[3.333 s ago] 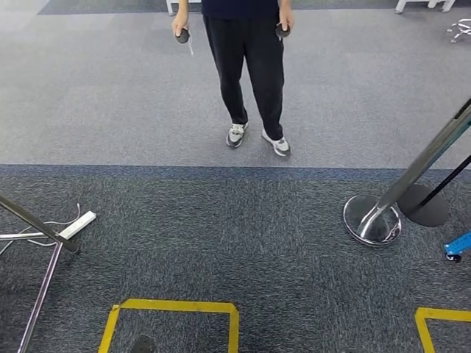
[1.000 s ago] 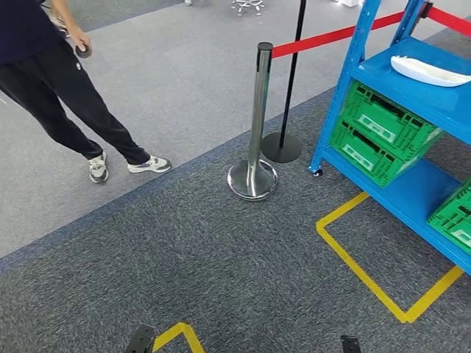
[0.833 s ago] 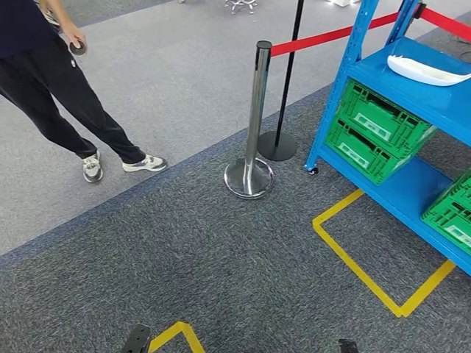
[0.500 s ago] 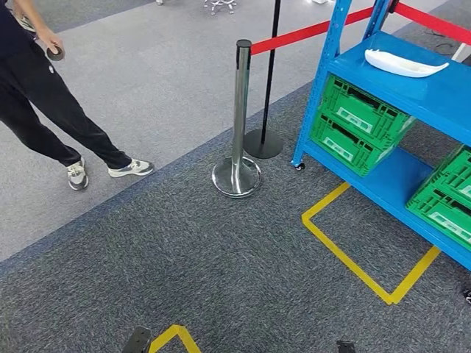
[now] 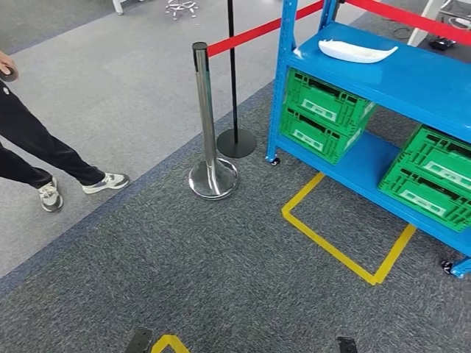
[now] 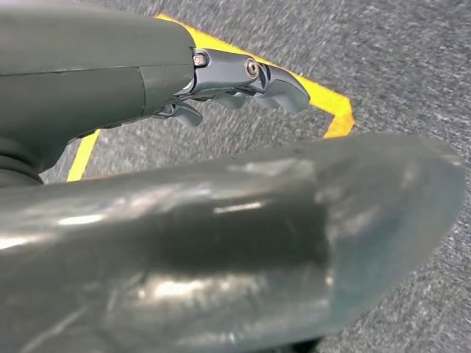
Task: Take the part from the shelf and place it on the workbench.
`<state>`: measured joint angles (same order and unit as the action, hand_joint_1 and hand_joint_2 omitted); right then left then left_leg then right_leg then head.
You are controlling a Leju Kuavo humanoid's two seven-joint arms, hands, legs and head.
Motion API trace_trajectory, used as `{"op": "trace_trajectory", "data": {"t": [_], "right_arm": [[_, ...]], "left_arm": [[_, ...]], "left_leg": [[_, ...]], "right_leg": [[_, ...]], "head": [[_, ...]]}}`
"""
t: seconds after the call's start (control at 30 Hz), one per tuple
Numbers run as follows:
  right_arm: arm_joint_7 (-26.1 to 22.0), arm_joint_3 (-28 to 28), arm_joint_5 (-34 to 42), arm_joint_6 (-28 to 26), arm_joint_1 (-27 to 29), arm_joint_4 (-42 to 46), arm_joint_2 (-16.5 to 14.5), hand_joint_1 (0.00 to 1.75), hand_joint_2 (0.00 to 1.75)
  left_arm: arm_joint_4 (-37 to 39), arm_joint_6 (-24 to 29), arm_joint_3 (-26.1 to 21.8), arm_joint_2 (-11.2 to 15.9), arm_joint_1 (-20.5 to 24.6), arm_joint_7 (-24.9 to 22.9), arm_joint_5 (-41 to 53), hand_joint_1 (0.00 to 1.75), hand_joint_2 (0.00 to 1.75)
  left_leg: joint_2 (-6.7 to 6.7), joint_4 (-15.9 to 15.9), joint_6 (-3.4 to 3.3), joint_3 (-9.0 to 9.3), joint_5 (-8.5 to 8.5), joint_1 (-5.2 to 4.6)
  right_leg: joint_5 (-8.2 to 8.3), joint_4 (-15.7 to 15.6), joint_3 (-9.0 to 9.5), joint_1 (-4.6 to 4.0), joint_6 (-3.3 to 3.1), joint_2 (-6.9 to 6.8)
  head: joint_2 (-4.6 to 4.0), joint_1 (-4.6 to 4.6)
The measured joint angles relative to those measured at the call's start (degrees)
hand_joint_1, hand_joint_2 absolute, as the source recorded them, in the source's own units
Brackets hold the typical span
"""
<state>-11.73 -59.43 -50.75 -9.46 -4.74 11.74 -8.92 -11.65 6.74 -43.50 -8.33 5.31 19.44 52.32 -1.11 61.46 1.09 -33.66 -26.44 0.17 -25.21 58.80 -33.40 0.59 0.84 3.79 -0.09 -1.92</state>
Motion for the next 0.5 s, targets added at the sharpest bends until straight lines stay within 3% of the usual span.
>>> {"op": "trace_trajectory", "data": {"t": [0.07,0.13,0.2,0.23,0.3,0.33,0.37,0.4,0.5], "right_arm": [[0.2,0.0,-0.1,0.0,0.0,0.0,0.0,0.00,0.00],[0.4,0.0,-0.1,0.0,0.3,0.0,0.0,0.00,0.00],[0.5,0.0,-0.2,0.0,0.5,0.0,0.0,0.00,0.00],[0.5,0.0,-0.2,-0.1,0.5,0.0,0.0,0.00,0.00],[0.5,0.0,-0.2,-0.1,0.4,0.0,-0.1,0.00,0.00],[0.5,0.0,-0.2,-0.1,0.3,0.0,-0.1,0.00,0.00],[0.5,0.0,-0.2,-0.1,0.4,0.0,-0.1,0.00,0.00],[0.5,0.0,-0.2,-0.1,0.5,0.0,-0.2,0.00,0.00],[0.5,0.0,-0.4,0.0,0.4,0.0,-0.2,0.00,0.00]], "left_arm": [[0.0,0.2,0.0,0.0,0.1,-0.1,0.1,0.00,0.00],[0.0,0.5,0.0,0.0,0.1,-0.2,0.2,0.00,0.00],[0.0,0.9,0.0,0.0,0.1,-0.1,0.3,0.00,0.00],[0.0,1.2,0.0,0.0,0.1,-0.1,0.4,0.00,0.00],[0.0,1.4,0.0,0.0,-0.1,0.0,0.4,0.00,0.00],[0.0,1.4,0.0,0.0,-0.2,0.1,0.5,0.00,0.00],[0.0,1.3,0.0,0.0,-0.3,0.1,0.5,0.00,0.00],[0.0,1.2,0.0,0.0,-0.3,0.1,0.5,0.00,0.00],[0.0,0.5,0.0,-0.1,-0.3,0.2,0.5,0.00,0.00]], "left_leg": [[-1.17,-4.1,-0.30,1.86,0.92,0.01],[-0.83,-4.6,-0.78,1.88,1.03,-0.09],[-0.17,-5.0,-1.53,1.93,1.37,-0.01],[0.27,-5.1,-1.88,1.95,1.46,0.06],[1.19,-5.2,-2.27,1.95,1.38,-0.02],[1.70,-5.1,-2.31,1.96,1.34,-0.06],[2.16,-5.1,-2.32,1.98,1.31,-0.09],[2.56,-5.1,-2.30,2.03,1.27,-0.09],[3.52,-5.0,-1.82,2.42,0.96,-0.19]], "right_leg": [[0.18,0.0,-0.27,-0.06,0.59,0.76],[0.44,-0.4,-0.55,0.03,1.35,1.22],[-0.54,0.9,-1.36,0.08,1.92,-0.12],[-2.04,3.3,-2.51,0.05,2.14,-1.23],[-6.09,10.9,-5.96,0.03,2.51,-2.98],[-7.46,14.4,-7.54,0.04,2.68,-3.20],[-7.71,16.0,-8.22,0.04,2.80,-3.29],[-6.87,15.4,-7.79,0.05,2.86,-3.39],[-1.84,4.6,-1.86,0.01,2.72,-5.27]], "head": [[0.00,-0.01],[0.00,-0.01],[0.00,-0.11],[0.00,-0.16],[0.00,-0.26],[0.00,-0.23],[0.00,-0.23],[0.00,-0.23],[0.00,-0.25]]}}
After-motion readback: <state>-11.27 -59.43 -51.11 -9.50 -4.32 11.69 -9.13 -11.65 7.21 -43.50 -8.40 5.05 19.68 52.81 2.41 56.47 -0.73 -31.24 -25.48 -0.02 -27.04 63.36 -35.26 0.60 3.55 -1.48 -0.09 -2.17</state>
